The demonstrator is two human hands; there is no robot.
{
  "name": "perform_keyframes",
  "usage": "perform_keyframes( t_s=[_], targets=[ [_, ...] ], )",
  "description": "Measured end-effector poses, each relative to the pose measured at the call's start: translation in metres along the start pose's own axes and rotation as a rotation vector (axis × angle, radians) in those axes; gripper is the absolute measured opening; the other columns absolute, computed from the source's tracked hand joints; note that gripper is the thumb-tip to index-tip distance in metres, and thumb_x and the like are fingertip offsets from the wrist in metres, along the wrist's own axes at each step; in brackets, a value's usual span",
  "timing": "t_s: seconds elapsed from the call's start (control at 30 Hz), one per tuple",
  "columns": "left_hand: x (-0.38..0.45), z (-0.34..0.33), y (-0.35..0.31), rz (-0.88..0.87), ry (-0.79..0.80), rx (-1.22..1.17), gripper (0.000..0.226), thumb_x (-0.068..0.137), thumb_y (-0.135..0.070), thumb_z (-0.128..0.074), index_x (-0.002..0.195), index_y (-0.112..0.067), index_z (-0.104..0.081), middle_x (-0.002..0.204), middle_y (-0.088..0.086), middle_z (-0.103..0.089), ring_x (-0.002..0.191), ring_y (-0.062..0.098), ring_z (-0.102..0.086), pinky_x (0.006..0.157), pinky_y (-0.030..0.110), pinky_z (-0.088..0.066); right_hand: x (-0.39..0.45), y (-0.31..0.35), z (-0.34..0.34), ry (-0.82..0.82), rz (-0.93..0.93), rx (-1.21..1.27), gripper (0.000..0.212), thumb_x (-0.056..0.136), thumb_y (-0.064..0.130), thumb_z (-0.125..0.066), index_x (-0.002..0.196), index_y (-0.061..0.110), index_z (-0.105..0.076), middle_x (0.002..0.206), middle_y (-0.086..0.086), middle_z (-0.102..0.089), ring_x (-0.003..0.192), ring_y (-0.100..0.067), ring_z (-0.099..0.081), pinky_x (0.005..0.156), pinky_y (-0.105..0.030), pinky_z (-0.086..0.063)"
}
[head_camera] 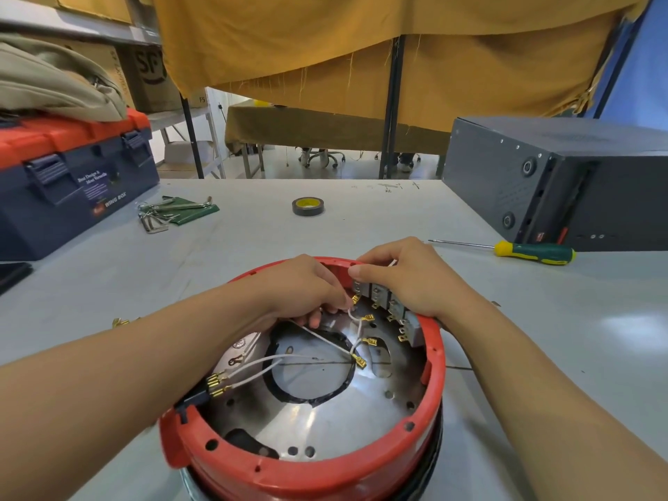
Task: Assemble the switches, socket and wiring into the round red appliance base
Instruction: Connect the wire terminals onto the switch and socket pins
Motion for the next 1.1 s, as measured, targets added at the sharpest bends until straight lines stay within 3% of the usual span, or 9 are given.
perform_keyframes(
  t_s=[0.23, 0.47, 0.7, 0.93, 1.03, 1.1],
  targets=[
    [0.000, -0.002, 0.000, -0.023, -0.038, 0.026, 0.014, 0.083, -0.014, -0.067, 0.070, -0.008, -0.070, 0.052, -0.002, -0.057, 0.035, 0.007, -0.042, 0.039, 0.014, -0.034, -0.001, 0.000, 0.000, 0.003, -0.004, 0.005, 0.017, 0.083, 0.032, -0.069, 0.092, 0.021, -0.077, 0.090, 0.003, -0.072, 0.085, -0.006, -0.061, 0.067, -0.011, -0.042],
    [-0.006, -0.003, -0.006, -0.134, -0.067, 0.214, 0.022, 0.089, -0.024, -0.061, 0.071, -0.015, -0.069, 0.050, -0.007, -0.058, 0.040, 0.003, -0.045, 0.044, 0.014, -0.038, -0.001, 0.001, 0.000, 0.010, -0.001, 0.000, 0.018, 0.084, 0.031, -0.068, 0.094, 0.020, -0.076, 0.090, 0.002, -0.072, 0.087, -0.009, -0.062, 0.068, -0.013, -0.042],
    [-0.011, -0.002, -0.010, -0.203, 0.012, 0.257, 0.015, 0.087, -0.011, -0.058, 0.077, -0.018, -0.067, 0.050, -0.013, -0.061, 0.042, -0.002, -0.049, 0.046, 0.010, -0.038, -0.001, 0.001, 0.000, -0.005, -0.006, -0.013, 0.018, 0.083, 0.032, -0.069, 0.094, 0.020, -0.076, 0.091, 0.000, -0.072, 0.088, -0.011, -0.062, 0.071, -0.017, -0.044],
    [-0.015, -0.002, -0.015, -0.345, -0.109, 0.460, 0.017, 0.086, -0.014, -0.060, 0.074, -0.025, -0.066, 0.046, -0.021, -0.055, 0.045, -0.008, -0.053, 0.048, 0.006, -0.037, -0.001, 0.001, 0.001, -0.054, -0.015, -0.043, 0.022, 0.079, 0.036, -0.072, 0.086, 0.016, -0.074, 0.082, 0.000, -0.069, 0.077, -0.012, -0.060, 0.061, -0.020, -0.042],
    [-0.019, -0.002, -0.017, -0.445, -0.149, 0.561, 0.012, 0.084, -0.015, -0.061, 0.077, -0.023, -0.068, 0.065, -0.017, -0.061, 0.062, -0.007, -0.055, 0.060, 0.010, -0.042, -0.001, 0.001, 0.001, -0.058, -0.020, -0.039, 0.022, 0.079, 0.036, -0.073, 0.085, 0.015, -0.073, 0.081, -0.001, -0.068, 0.075, -0.012, -0.059, 0.059, -0.019, -0.040],
    [-0.020, -0.003, -0.019, -0.497, -0.171, 0.673, 0.009, 0.084, -0.019, -0.061, 0.083, -0.020, -0.069, 0.084, -0.007, -0.063, 0.077, 0.004, -0.057, 0.073, 0.029, -0.049, -0.001, 0.000, 0.001, -0.061, -0.022, -0.034, 0.021, 0.078, 0.035, -0.073, 0.084, 0.015, -0.073, 0.080, -0.001, -0.068, 0.072, -0.010, -0.058, 0.058, -0.017, -0.040]
  ],
)
Point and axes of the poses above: each hand's wrist, its own x-axis towards the middle knuckle, its own z-axis out of the back of the hand, y = z × x, the point moved 4 cm from there along x, towards the middle knuckle
